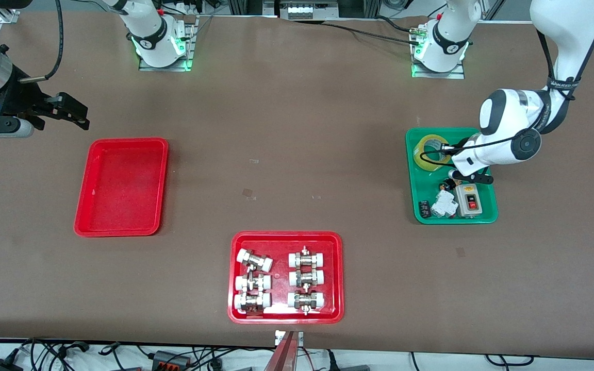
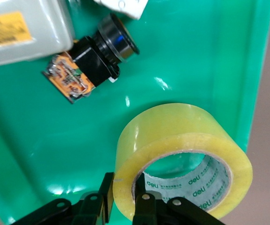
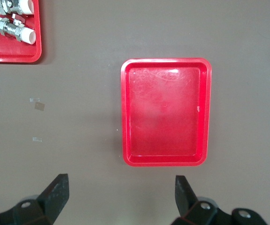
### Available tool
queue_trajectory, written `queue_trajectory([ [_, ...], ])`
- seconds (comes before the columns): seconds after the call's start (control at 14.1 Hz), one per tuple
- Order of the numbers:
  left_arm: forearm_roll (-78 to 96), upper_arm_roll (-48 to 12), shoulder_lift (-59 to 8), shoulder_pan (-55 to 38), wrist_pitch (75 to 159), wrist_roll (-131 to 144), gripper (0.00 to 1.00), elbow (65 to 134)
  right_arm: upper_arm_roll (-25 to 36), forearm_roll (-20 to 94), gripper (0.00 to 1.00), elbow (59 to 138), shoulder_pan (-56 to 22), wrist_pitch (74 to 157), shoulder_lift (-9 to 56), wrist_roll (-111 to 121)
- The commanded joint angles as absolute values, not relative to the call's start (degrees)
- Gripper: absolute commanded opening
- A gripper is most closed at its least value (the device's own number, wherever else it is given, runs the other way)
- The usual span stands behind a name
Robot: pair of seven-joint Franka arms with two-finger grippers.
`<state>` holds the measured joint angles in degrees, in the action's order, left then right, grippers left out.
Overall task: Left arm passes tape to right arm into tray
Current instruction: 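Lift the tape roll with the left gripper out of the green tray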
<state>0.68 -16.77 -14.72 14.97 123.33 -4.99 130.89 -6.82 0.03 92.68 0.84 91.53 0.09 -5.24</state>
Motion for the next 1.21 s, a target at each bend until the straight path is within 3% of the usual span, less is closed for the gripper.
queue_trajectory([
  [0.0,1.14,-18.62,-11.34,14.94,114.03,-5.89,0.01,125.27,-7.03,-0.09,1.00,92.64,1.32,90.97,-0.35,-4.04],
  [0.21,1.14,-23.19,-11.25,14.85,104.88,-4.49,0.01,115.78,-7.03,-0.09,1.00,92.64,1.32,90.97,-0.35,-4.13],
  [0.57,1.14,-35.83,-11.51,14.68,103.79,4.90,0.01,108.56,-7.03,0.00,1.00,92.64,1.41,90.53,-0.26,-4.57],
  [1.14,1.14,-39.90,-12.13,13.36,98.62,1.85,0.00,99.50,-6.94,0.17,1.00,92.64,1.49,90.53,-0.18,-4.48],
])
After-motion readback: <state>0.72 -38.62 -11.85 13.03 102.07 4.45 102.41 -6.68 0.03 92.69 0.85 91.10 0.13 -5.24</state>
